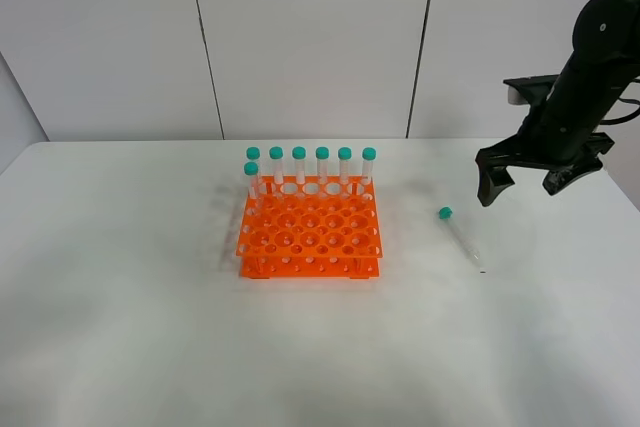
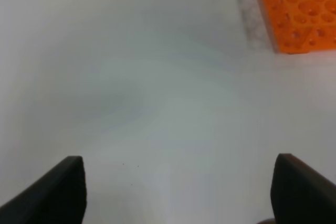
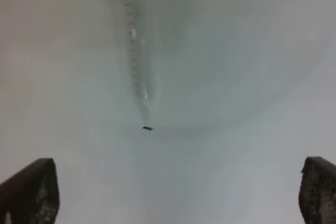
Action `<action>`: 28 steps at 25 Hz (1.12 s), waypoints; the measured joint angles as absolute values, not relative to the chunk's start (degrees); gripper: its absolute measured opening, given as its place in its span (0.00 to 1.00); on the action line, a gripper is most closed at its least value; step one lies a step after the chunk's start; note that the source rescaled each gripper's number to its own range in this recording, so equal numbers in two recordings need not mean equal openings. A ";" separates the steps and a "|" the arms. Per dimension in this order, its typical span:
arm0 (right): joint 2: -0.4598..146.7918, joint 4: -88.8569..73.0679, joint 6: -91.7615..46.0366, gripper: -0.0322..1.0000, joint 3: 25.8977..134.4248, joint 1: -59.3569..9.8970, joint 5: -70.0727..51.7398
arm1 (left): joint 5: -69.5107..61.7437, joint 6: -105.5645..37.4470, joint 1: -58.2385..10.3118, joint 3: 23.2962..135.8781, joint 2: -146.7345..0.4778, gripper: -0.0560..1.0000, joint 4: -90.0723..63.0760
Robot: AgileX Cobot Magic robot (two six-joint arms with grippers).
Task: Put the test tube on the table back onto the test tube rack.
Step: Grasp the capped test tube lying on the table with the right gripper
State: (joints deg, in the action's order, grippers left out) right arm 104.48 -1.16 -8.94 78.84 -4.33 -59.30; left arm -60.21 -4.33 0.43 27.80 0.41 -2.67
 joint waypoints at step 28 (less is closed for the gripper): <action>119.51 -4.79 -8.82 1.00 79.04 -5.07 -49.04 | -60.21 -4.33 0.43 27.80 0.41 1.00 -2.67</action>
